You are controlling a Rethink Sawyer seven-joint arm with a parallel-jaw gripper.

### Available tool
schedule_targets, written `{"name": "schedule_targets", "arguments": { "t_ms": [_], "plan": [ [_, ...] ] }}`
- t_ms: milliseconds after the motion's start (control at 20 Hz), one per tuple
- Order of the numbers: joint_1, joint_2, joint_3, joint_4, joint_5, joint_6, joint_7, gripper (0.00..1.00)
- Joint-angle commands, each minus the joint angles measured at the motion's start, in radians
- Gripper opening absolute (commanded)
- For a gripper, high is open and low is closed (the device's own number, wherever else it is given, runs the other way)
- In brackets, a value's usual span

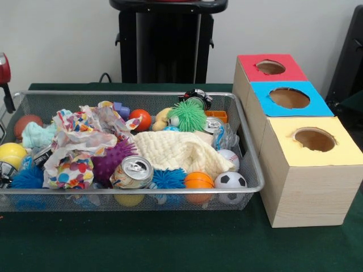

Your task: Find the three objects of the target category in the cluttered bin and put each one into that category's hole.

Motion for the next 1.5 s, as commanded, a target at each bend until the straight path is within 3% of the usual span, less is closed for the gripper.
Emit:
{"name": "schedule_targets", "arguments": {
  "t_ms": [50, 400, 700, 1050, 1500],
  "plan": [
    [0.011, 0.047, 0.013, -0.008, -0.018, 0.073, -0.236, 1.0],
    [-0.062, 0.006, -0.005, 0.115, -0.019, -0.019, -0.166, 1.0],
    [-0.088, -0.001, -0.012, 0.161, -0.028, -0.047, -0.121, 1.0],
    [-0.103, 0.021, -0.02, 0.171, -0.044, -0.049, -0.105, 1.0],
    [-0.118, 0.08, -0.032, 0.195, -0.072, -0.126, -0.073, 1.0]
  ]
}}
